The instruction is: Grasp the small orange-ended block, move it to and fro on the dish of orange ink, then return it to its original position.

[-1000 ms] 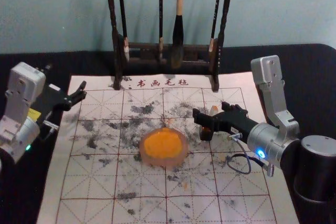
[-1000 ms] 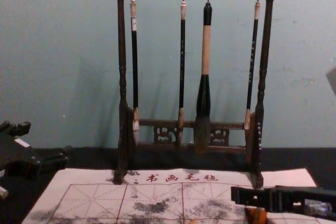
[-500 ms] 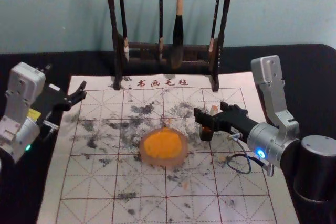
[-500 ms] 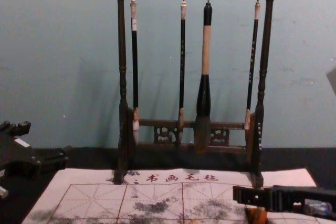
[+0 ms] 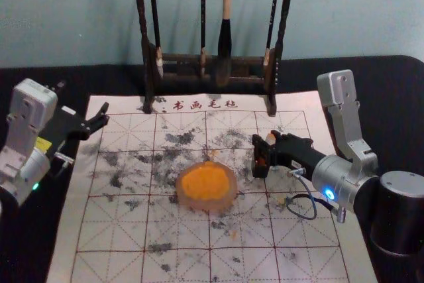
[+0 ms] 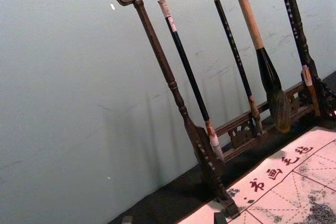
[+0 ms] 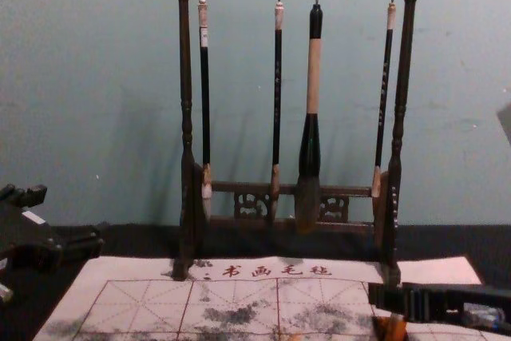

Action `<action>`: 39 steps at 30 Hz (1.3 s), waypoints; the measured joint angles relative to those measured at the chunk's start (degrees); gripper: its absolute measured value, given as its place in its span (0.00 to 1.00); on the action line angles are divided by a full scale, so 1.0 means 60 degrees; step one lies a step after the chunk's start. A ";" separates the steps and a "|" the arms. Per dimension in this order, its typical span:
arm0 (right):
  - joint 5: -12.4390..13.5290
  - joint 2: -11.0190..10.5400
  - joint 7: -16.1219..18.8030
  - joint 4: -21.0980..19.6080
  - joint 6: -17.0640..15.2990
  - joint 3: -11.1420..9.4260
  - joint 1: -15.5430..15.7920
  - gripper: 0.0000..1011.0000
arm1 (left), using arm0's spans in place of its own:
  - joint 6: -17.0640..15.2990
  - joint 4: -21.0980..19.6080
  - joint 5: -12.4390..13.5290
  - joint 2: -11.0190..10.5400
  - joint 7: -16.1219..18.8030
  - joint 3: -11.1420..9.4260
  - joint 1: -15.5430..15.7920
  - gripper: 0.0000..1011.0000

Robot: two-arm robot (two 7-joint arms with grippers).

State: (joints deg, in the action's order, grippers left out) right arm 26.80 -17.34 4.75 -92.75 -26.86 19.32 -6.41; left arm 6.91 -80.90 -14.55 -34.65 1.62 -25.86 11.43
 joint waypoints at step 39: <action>-0.0528 -0.0258 0.0679 -0.0723 0.0929 -0.0211 0.0257 0.11 | 0.0000 0.0000 0.0000 0.0000 0.0000 0.0000 0.0000 0.99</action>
State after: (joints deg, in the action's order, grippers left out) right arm 23.64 -18.89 8.82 -97.08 -21.29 18.05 -4.87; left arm 6.91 -80.90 -14.55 -34.65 1.62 -25.86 11.43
